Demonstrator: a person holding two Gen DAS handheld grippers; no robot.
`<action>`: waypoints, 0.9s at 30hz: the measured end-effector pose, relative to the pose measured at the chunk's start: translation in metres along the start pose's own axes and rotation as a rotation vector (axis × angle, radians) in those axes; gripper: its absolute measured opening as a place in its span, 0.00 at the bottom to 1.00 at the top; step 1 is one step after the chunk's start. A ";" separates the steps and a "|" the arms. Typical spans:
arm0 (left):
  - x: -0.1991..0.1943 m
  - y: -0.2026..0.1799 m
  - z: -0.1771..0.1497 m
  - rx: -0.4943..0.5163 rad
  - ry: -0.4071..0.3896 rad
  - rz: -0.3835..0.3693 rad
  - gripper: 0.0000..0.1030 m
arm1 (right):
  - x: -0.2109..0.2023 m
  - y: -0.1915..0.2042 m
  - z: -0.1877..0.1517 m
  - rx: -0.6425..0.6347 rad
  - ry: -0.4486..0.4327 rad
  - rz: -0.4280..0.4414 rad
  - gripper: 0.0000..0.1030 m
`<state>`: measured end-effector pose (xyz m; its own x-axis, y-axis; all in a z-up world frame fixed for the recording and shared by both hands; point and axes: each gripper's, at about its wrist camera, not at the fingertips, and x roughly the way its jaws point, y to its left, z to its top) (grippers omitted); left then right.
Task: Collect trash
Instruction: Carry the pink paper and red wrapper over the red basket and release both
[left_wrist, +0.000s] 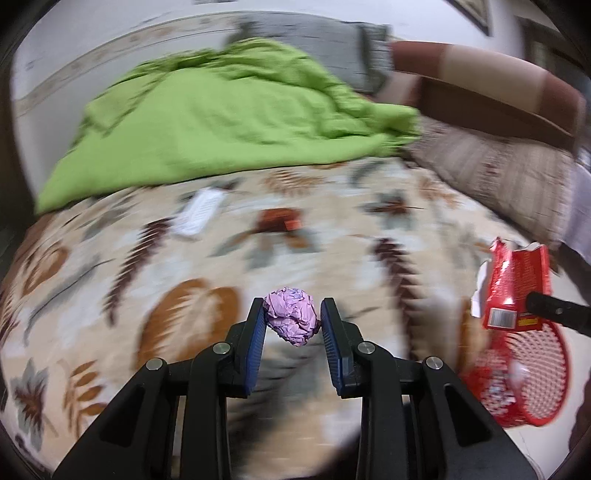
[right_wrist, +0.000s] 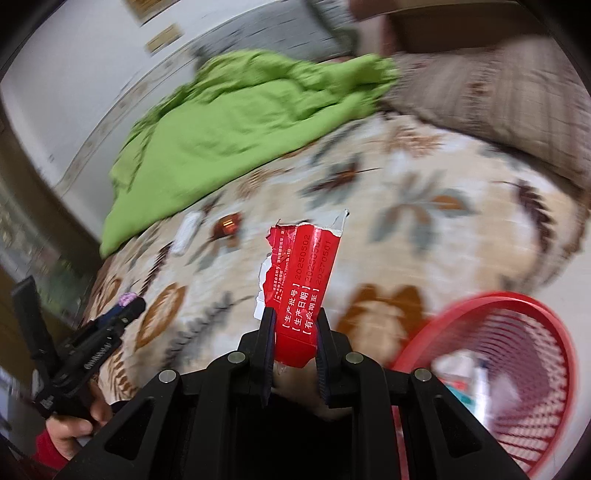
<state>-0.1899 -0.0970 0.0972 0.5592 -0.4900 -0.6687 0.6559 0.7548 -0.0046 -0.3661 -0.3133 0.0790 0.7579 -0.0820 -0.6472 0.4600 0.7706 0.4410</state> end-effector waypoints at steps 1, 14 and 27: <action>-0.001 -0.015 0.004 0.024 0.002 -0.040 0.28 | -0.010 -0.010 -0.001 0.012 -0.011 -0.022 0.20; 0.009 -0.208 0.009 0.275 0.197 -0.538 0.29 | -0.089 -0.119 -0.033 0.165 -0.046 -0.257 0.22; 0.002 -0.207 -0.002 0.352 0.177 -0.497 0.59 | -0.096 -0.097 -0.036 0.138 -0.062 -0.431 0.64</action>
<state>-0.3256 -0.2540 0.0954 0.0729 -0.6430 -0.7624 0.9599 0.2528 -0.1214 -0.4999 -0.3572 0.0760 0.5084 -0.4174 -0.7532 0.7933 0.5672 0.2212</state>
